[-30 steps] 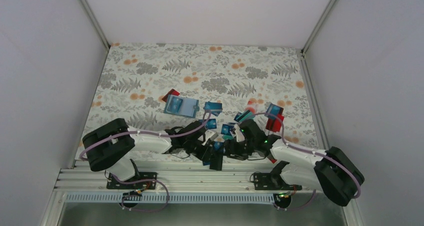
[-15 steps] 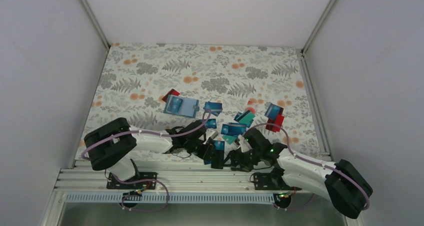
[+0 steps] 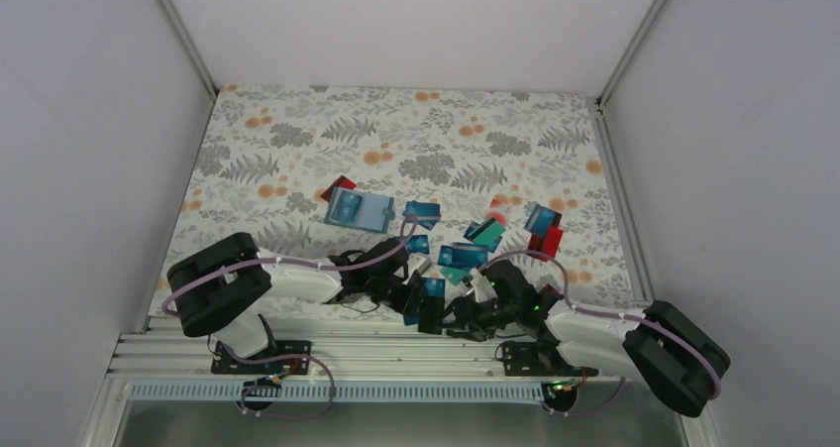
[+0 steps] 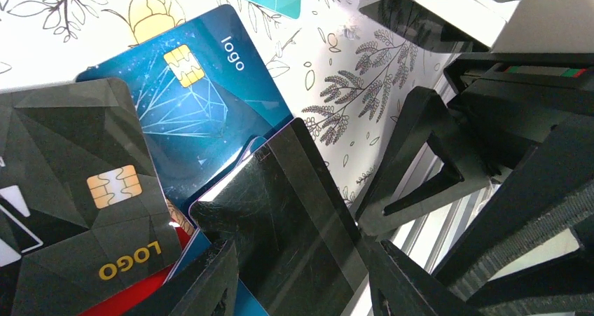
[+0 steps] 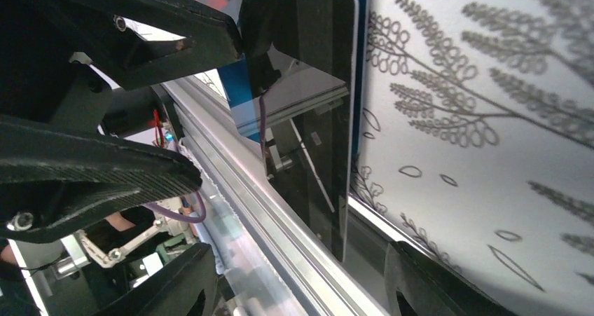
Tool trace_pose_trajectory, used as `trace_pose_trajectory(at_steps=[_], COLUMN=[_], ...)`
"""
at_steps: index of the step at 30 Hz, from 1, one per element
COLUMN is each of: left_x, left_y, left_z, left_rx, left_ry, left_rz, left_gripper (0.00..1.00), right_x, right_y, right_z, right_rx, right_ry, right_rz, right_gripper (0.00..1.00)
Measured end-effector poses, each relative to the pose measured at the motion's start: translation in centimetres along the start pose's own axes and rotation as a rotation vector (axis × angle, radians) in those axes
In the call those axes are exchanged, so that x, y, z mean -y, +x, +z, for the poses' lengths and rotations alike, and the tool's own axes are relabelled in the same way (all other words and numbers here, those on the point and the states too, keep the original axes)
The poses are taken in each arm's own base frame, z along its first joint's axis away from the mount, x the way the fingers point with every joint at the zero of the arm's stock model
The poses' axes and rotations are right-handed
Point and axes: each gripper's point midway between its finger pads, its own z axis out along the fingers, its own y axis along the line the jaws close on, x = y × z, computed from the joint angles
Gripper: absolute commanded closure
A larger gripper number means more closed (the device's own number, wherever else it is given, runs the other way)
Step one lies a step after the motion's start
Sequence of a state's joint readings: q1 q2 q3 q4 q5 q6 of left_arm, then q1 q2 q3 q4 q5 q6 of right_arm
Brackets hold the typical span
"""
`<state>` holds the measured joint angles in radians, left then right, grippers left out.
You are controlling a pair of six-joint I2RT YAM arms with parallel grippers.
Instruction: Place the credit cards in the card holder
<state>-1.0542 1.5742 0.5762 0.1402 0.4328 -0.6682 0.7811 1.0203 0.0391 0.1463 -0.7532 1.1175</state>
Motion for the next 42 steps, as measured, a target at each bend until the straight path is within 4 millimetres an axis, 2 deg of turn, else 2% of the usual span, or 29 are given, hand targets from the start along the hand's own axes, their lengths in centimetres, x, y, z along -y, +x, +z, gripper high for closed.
trace_pose_trajectory(at_steps=[6,12,20,24,25,35,39,42], left_x=[0.0,0.0,-0.1,-0.2,-0.2,-1.1,-1.6,-1.1], left_y=[0.0,0.0,0.0,0.0,0.0,0.1,-0.2,-1.6], left_z=[0.0,0.0,-0.1,-0.1,-0.1,-1.1,-2.6,-4.3], left_rx=[0.003,0.007,0.021,0.024,0.024,0.040,0.067,0.121], left_ry=[0.003,0.004,0.007,0.004,0.003,-0.062,-0.133,-0.151], left_rz=[-0.004,-0.009,-0.016,-0.018,-0.019,-0.051,-0.067,-0.064], left_gripper=[0.52,0.53,0.53,0.53,0.53,0.55,0.55,0.55], right_x=[-0.6,-1.0,-0.8,-0.7,-0.7,-0.6,-1.0,-1.4], right_y=[0.0,0.2,0.1,-0.3,-0.4,-0.7,-0.8,-1.6], right_z=[0.8,1.9,2.7,2.9,2.9,2.7,1.9,0.9], right_rx=[-0.033,-0.082,-0.081,-0.061,-0.055,-0.036,-0.014,0.034], right_ry=[-0.041,-0.073,-0.071,-0.061,-0.061,-0.037,-0.032,-0.045], right_rz=[0.003,-0.028,-0.055,-0.070,-0.070,-0.059,-0.078,-0.090], right_gripper=[0.42,0.51,0.76,0.94,0.96,0.96,0.96,0.96])
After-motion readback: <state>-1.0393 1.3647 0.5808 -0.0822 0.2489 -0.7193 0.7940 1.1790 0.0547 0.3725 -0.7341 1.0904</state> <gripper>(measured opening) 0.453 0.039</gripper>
